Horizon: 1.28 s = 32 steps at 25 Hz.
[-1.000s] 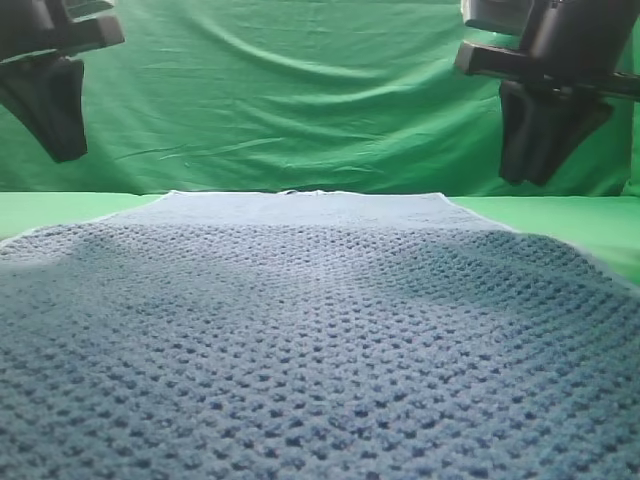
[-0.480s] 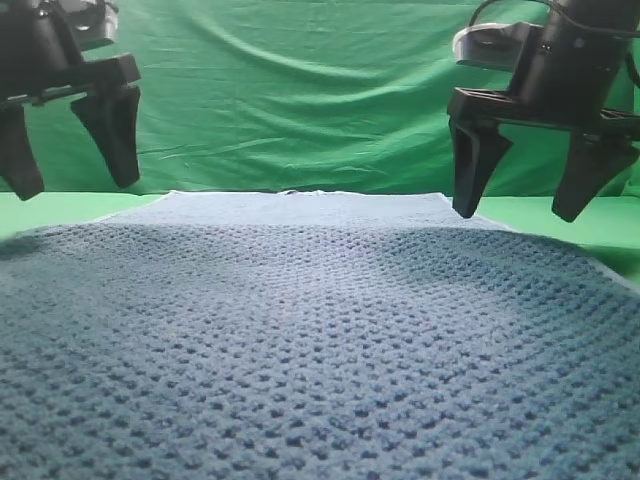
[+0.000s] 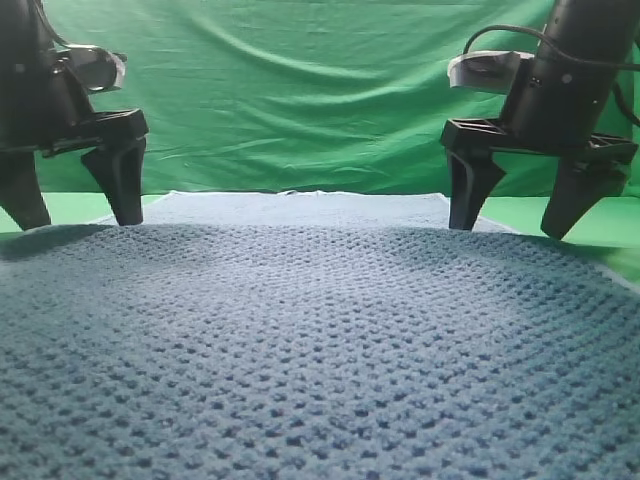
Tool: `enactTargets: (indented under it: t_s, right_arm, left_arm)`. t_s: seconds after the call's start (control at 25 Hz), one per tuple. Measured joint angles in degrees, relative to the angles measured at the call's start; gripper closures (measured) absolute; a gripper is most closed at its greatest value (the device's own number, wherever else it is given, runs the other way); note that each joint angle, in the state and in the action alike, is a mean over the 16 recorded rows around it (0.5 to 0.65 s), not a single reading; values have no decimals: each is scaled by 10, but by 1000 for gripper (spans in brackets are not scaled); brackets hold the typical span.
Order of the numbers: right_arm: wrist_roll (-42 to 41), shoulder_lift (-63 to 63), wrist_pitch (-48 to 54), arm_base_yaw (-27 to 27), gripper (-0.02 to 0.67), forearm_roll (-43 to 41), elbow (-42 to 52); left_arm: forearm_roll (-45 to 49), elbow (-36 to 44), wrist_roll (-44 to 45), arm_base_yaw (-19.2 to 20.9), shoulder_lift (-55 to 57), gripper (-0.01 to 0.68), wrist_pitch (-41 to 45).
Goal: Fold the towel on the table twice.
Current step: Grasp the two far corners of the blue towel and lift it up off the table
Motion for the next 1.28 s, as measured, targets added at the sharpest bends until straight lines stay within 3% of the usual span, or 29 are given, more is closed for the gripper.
enactTargets:
  t_s: [0.28,0.44,0.6,0.96,1.12,1.28]
  right_arm:
    - [-1,4,-6,6,58,1,-2]
    - [-1,5,-6,11,139,3,-2]
    - [0,6,-1,16,282,5,-3]
    - [6,11,51,21,581,6,-35]
    - [10,11,89,22,642,4,-68]
    - [13,3,125,22,649,-4,-109]
  left_arm:
    - [0,-3,0,0,7,31,-7]
    - [-1,-3,0,0,8,69,-9]
    - [-2,-3,0,0,9,192,-10]
    - [-3,-3,0,0,7,543,-9]
    - [-3,-3,0,0,-6,646,-6]
    - [-3,-3,0,0,-32,669,-2]
